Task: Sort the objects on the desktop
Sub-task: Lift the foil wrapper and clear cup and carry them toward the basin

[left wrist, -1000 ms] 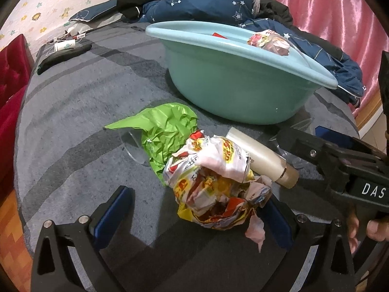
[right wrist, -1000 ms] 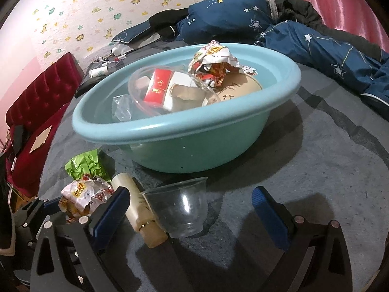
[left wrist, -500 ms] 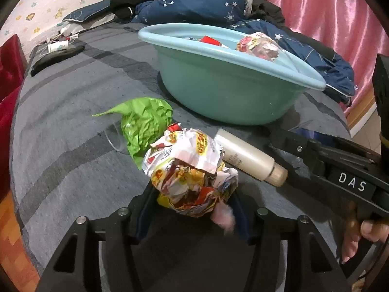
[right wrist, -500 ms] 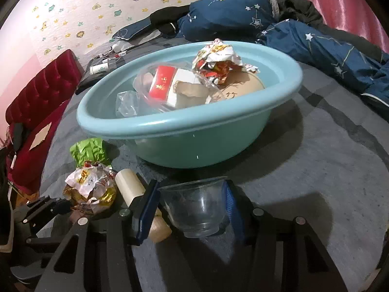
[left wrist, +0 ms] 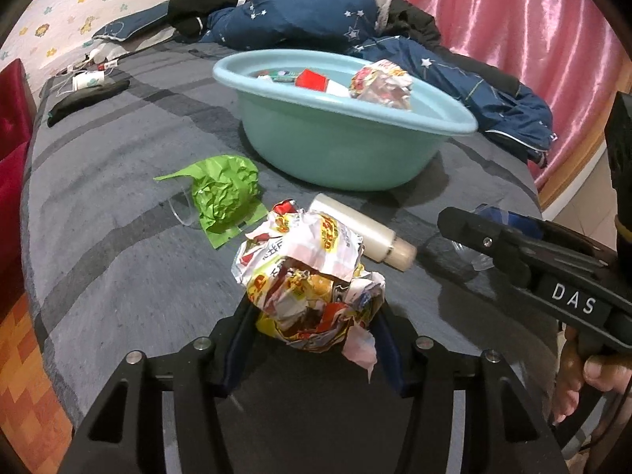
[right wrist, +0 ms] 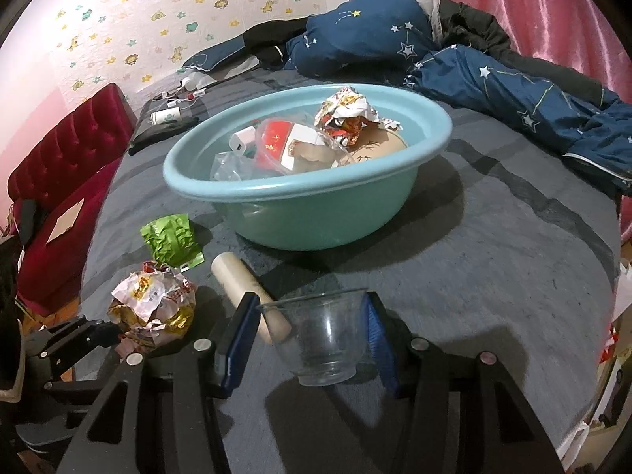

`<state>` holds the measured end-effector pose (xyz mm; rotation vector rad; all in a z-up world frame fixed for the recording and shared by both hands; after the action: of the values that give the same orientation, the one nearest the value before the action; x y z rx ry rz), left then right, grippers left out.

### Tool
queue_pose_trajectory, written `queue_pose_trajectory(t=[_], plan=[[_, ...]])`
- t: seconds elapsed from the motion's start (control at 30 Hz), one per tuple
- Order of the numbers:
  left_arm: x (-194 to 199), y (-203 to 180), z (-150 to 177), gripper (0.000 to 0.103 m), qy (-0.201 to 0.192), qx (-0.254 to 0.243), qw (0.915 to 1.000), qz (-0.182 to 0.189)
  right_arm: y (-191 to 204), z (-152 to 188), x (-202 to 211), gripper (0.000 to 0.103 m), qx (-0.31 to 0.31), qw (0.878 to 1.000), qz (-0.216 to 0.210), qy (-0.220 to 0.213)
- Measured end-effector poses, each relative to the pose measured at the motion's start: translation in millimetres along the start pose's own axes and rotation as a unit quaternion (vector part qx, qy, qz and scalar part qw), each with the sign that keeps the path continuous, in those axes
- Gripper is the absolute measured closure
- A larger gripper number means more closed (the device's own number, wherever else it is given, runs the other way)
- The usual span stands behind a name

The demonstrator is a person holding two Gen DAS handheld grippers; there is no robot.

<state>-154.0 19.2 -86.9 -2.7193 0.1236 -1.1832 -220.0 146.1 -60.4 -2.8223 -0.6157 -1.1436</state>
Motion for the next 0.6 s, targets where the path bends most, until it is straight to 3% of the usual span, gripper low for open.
queue_pose_trajectory(t=[0.6], plan=[[38,-20,8,0.043,-0.021,-0.024,0.9995,-0.001,10,14,59,0.046,-0.002,1.0,0.01,-0.027]])
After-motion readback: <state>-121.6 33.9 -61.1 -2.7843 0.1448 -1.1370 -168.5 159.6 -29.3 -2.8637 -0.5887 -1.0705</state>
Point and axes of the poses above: each gripper's, at about its wrist camera, not at the fingertips, and x roughly against the way its jaws point, y to its left, z to its underside, the point moved 7 cm from there along -x, roughly the way its jaws point, and after that the axes turned 5 degrees about -y, right-handed, at the moved point
